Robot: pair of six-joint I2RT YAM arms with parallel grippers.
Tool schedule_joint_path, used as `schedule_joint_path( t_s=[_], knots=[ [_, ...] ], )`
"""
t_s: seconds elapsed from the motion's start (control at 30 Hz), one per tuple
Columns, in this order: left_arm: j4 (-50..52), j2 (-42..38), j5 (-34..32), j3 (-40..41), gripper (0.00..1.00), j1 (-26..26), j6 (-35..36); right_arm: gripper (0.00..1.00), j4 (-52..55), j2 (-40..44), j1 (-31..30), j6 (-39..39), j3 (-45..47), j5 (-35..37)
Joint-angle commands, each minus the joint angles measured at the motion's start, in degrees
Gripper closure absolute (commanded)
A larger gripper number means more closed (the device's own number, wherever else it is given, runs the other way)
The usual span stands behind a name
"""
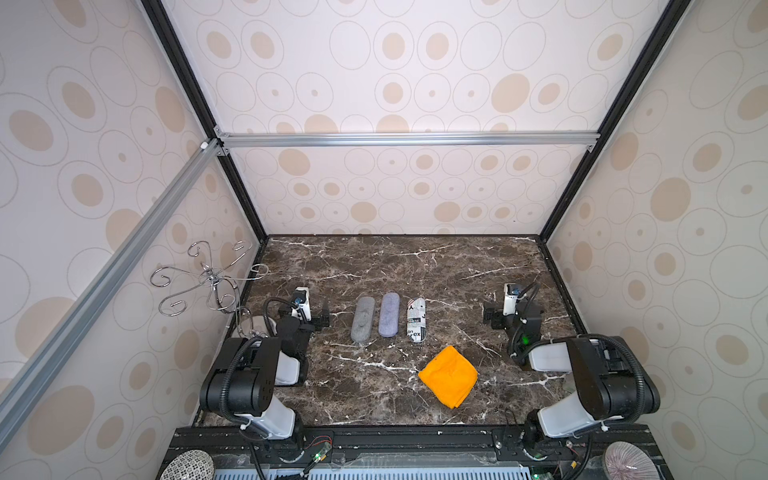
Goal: Wipe the eyeglass case
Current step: Reset both arms
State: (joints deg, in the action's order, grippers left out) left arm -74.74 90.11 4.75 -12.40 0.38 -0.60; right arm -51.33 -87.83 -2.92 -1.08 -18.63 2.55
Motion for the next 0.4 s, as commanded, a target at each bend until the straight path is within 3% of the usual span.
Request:
schedule_joint_path(
  t_s=[0.0, 0.03, 0.1, 0.37],
  knots=[
    [-0.26, -0.17, -0.45, -1.04, 0.00, 0.23, 0.07, 0.00, 0.89, 0.07, 0.03, -3.58, -2.62, -6.16],
    [-0.27, -0.22, -0.43, -1.04, 0.00, 0.19, 0.01, 0.00, 4.41, -0.06, 0.20, -3.14, -4.63, -7.03],
    [-0.26, -0.28, -0.45, -1.04, 0.00, 0.23, 0.05, 0.00, 5.96, -0.38, 0.55, -0.58, -5.66, -1.69],
    [-0.46, -0.26, -2.03, -0.98, 0.00, 0.23, -0.67, 0.00, 6.33, -0.37, 0.62, -0.60, -5.76, -1.50]
  ],
)
